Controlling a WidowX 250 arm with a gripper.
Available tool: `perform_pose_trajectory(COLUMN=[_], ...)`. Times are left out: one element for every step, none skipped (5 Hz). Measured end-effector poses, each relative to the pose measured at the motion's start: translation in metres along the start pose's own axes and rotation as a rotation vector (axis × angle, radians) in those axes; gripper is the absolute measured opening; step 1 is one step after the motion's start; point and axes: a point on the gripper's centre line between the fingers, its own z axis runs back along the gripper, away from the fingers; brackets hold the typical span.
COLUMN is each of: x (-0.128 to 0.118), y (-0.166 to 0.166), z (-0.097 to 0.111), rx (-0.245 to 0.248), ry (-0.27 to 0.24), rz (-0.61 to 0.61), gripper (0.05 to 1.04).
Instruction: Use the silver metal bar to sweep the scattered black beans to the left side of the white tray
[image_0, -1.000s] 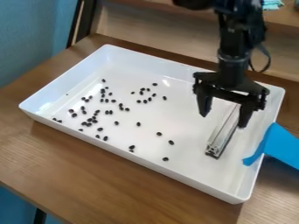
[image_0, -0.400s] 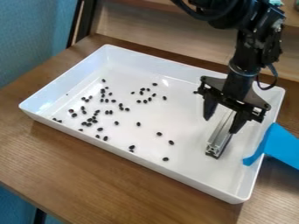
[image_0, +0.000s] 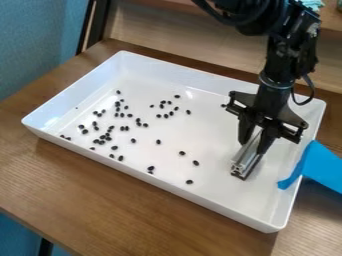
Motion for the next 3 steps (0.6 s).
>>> perform_pose_trajectory(x=[0.004, 0.008, 0.002], y=[0.017, 0.059, 0.085], z=[-0.001, -0.007, -0.014], rx=[0.009, 0.046, 0.114], ry=[0.01, 0.018, 0.024], rz=[0.016, 0.121, 0.214], gripper=[0.34, 0.34, 0.34])
